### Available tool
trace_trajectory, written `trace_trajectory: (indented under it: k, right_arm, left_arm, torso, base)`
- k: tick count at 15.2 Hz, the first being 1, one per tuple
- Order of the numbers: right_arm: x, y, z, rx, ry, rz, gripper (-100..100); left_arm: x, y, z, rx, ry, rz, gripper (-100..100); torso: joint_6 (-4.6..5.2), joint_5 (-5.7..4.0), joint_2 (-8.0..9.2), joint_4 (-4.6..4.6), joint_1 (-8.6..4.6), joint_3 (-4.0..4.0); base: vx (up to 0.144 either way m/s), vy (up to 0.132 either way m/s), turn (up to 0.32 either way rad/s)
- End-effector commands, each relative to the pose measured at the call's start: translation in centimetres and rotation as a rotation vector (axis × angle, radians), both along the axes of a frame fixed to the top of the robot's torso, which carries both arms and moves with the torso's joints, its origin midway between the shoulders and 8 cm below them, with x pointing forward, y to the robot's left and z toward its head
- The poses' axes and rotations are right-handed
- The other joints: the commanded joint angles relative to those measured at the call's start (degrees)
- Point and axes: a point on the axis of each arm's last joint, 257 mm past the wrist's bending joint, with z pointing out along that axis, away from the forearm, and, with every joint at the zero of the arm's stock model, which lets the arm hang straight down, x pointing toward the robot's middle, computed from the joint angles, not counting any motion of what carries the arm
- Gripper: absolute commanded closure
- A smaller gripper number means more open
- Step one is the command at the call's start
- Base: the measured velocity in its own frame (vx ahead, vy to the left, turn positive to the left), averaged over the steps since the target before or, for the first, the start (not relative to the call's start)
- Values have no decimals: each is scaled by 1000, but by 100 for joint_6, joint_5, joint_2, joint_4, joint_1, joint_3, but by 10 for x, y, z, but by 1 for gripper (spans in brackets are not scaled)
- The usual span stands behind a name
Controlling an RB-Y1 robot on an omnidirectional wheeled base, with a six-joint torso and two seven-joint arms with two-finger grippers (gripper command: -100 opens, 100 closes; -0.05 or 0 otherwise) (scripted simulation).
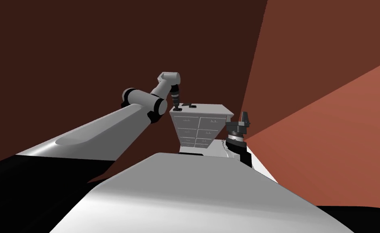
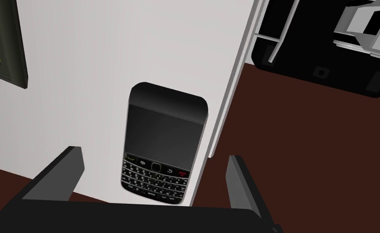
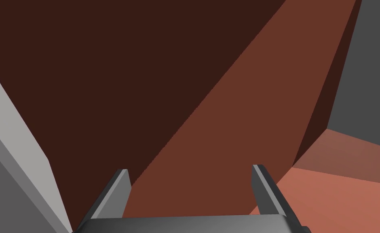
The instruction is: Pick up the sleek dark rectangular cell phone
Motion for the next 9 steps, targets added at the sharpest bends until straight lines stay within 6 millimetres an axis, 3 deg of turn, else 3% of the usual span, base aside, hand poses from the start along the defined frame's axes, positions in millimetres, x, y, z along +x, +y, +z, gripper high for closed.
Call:
trace_trajectory:
  k: [1,6,7,9]
  right_arm:
    - [0,0,0,0,0,0,0]
    - [0,0,0,0,0,0,0]
    - [0,0,0,0,0,0,0]
    - [0,0,0,0,0,0,0]
  left_arm:
    - [-12,3,-4,6,52,8,-100]
    - [-28,5,-9,15,120,17,-100]
    - [-23,4,-7,12,100,14,-100]
    - [-20,5,-23,13,102,15,-100]
  torso:
    - [0,0,0,0,0,0]
    - [-1,1,6,-1,1,2]
    - [-1,1,11,2,0,6]
    - [-1,1,22,3,-1,11]
  base:
    - [88,11,-25]
    - [53,6,-9]
    - [15,0,-4]
    - [-17,-2,2]
